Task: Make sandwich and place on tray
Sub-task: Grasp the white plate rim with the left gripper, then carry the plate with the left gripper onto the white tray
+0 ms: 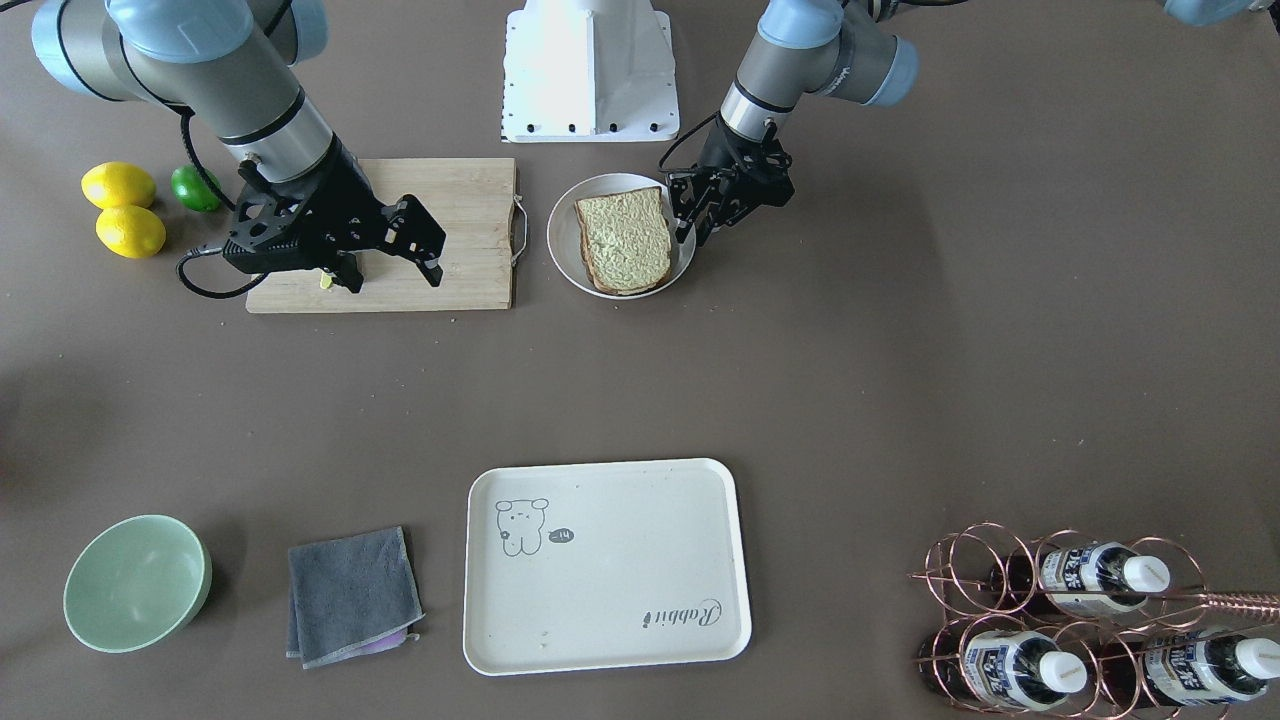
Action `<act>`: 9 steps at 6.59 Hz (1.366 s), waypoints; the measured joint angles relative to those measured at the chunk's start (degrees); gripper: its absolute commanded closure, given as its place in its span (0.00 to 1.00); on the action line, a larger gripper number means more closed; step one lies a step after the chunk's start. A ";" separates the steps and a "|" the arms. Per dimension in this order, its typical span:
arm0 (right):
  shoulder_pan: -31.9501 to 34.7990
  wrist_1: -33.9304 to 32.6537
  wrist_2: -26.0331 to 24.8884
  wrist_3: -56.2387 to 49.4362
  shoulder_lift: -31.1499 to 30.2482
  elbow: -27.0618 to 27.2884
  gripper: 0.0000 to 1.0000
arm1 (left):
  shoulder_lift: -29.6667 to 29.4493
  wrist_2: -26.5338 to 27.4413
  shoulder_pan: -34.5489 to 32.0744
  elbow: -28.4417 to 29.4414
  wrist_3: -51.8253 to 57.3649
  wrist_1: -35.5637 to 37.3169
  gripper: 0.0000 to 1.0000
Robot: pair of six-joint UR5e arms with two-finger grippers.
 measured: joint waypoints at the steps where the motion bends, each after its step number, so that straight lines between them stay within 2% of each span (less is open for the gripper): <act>1: 0.00 0.00 -0.04 0.00 0.02 0.00 0.00 | 0.01 0.02 0.04 0.01 0.00 0.00 1.00; 4: 0.33 0.00 0.02 -0.11 0.06 -0.11 0.00 | -0.43 -0.89 -0.44 -1.10 0.16 0.17 1.00; 5: 0.65 -0.02 0.09 -0.52 0.09 -0.14 0.00 | -0.58 -3.16 -1.93 -1.95 0.20 0.38 1.00; 7: 1.08 -0.06 0.28 -1.20 0.15 -0.01 0.00 | -1.17 -12.03 -9.57 -1.91 0.13 0.66 1.00; 9: 1.14 1.51 0.57 -0.89 -0.06 0.11 0.00 | -4.96 -15.32 -17.06 1.45 -2.33 1.22 1.00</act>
